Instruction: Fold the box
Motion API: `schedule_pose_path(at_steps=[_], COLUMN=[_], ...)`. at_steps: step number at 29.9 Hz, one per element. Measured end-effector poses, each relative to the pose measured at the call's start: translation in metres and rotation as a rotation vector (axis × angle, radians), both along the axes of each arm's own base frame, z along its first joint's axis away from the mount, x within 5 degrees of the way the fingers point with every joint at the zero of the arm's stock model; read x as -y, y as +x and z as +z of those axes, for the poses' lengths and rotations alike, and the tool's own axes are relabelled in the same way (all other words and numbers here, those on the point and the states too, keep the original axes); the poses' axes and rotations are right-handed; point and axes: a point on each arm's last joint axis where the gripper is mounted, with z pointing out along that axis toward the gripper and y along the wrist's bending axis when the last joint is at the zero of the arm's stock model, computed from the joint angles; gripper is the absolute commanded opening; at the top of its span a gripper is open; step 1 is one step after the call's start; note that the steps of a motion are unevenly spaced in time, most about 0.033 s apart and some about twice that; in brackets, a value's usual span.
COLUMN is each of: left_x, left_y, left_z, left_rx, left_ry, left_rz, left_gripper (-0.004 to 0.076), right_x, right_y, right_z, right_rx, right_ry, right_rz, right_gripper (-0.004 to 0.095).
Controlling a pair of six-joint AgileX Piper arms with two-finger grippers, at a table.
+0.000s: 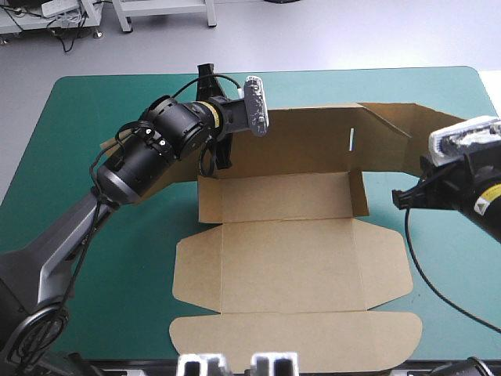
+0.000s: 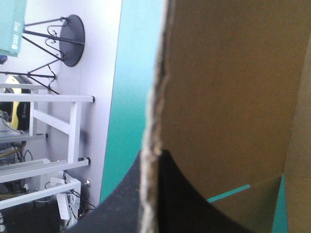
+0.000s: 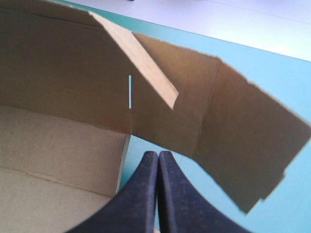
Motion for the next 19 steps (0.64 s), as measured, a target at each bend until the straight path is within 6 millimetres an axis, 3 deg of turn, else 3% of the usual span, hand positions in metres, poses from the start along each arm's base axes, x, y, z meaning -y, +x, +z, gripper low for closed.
schedule_pose_path(at_steps=[8,19], left_x=[-0.001,-0.034], left_y=[-0.003,-0.037], left_z=[-0.011,-0.053], left_rx=[0.089,0.346], left_ry=[0.012,0.031], left_rz=[-0.055,-0.099], left_gripper=[-0.0009,-0.0009], right_x=[-0.018,-0.038], right_y=[0.057,0.137], right_z=[0.034,0.061], right_rx=[-0.015,-0.138], right_ry=[-0.053,-0.059], right_rz=[0.006,0.088], right_gripper=[-0.0019,-0.0019])
